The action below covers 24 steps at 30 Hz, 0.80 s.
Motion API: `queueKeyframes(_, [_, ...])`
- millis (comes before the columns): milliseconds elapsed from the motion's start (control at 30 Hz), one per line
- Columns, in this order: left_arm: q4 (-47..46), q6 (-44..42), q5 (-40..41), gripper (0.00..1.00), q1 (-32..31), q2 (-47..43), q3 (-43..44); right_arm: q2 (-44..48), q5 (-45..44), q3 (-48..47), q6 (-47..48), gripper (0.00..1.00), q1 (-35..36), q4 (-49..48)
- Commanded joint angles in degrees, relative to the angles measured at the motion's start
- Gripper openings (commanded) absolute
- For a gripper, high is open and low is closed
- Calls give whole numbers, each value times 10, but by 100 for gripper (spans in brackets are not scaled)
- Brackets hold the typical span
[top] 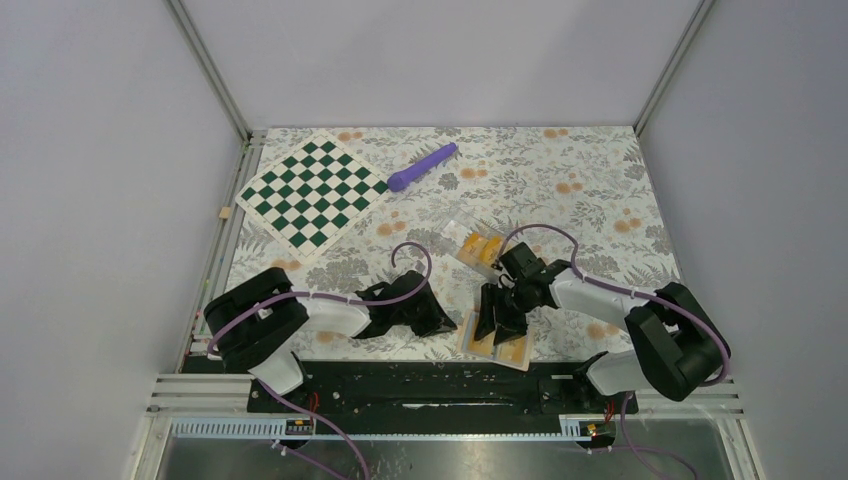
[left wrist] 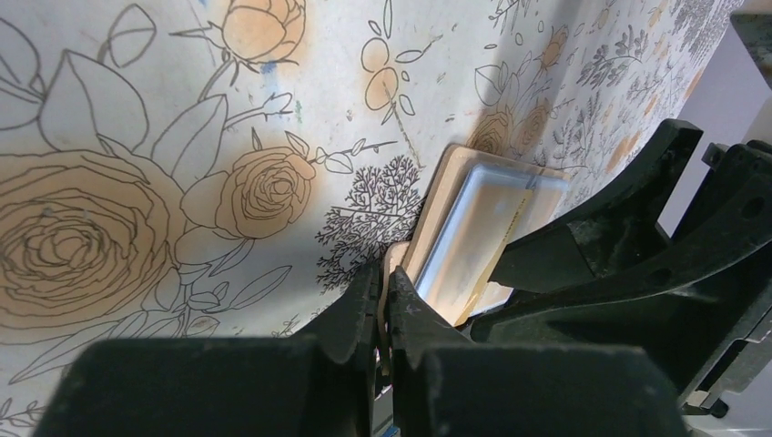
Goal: Put the credit cards into the card holder
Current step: Insert the credit card into the card holder, then close the card holder at the center of the board.
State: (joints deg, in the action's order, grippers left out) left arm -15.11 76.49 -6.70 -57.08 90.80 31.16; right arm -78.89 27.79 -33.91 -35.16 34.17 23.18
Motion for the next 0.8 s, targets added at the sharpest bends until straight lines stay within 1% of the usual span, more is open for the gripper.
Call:
queueKeyframes(0, [8,-7,-5,0,-5,-20,11,-14,6,-28,-24,58,12,-31])
queueKeyframes(67, [10,-6,-2,0,-5,-30,8,-8,10,-31,-23,59,13,-35])
queueKeyframes(200, [22,-1,15,0,-4,-60,-6,22,-13,-38,4,66,13,7])
queueKeyframes(300, [31,8,29,0,-2,-85,-25,53,-42,-37,30,72,13,51])
queueKeyframes(433, [42,10,39,0,1,-115,-51,97,-86,-30,46,76,13,103])
queueKeyframes(633, [54,2,41,0,1,-136,-69,154,-148,-13,46,85,3,135])
queueKeyframes(700, [56,-1,39,0,1,-136,-69,166,-149,2,40,86,-16,134])
queueKeyframes(733, [55,-2,38,0,1,-135,-69,171,-141,12,37,84,-31,128])
queueKeyframes(767, [55,-1,36,0,1,-135,-69,175,-128,27,34,80,-49,118])
